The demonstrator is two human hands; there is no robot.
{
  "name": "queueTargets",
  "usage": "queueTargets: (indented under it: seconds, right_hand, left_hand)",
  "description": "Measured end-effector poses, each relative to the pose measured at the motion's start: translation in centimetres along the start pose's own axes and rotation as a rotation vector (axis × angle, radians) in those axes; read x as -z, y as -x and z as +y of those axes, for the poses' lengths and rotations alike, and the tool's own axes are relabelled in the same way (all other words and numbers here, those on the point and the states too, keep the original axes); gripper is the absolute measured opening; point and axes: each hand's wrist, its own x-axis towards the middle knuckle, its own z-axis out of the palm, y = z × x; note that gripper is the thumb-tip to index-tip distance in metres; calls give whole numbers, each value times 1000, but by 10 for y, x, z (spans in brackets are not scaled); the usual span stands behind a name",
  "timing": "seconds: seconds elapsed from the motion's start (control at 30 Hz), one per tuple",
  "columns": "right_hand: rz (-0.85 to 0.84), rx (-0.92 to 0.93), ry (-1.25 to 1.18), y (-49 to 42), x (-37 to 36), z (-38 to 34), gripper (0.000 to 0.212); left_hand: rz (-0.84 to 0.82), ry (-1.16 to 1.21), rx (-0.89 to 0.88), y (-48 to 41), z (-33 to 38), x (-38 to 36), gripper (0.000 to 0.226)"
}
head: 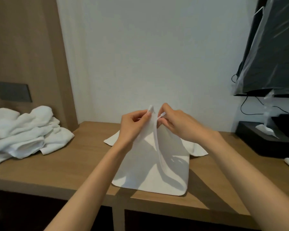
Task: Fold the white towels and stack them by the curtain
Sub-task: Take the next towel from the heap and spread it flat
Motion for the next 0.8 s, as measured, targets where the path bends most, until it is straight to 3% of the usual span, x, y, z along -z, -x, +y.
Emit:
queueTargets:
  seconds: [0.13, 0.3, 0.43, 0.53, 0.8]
  right_hand:
    - [71, 19, -20, -14, -8, 2, 16]
    - [169, -14, -213, -15, -15, 14, 24]
    - [251, -44, -367, -13, -18, 23, 17]
    - [250, -21, -364, -12, -21, 22, 10]
    - [243, 16, -226, -20, -15, 16, 26]
  left_hand:
    - [-65, 0, -6, -2, -7, 3, 16]
    - [-114, -30, -38, -8, -9, 4, 14]
    - [-141, -48, -42, -12, -9, 6, 13]
    - [-92, -68, -39, -16, -11, 9, 11]
    - [-148, -261, -133, -23, -14, 12, 17]
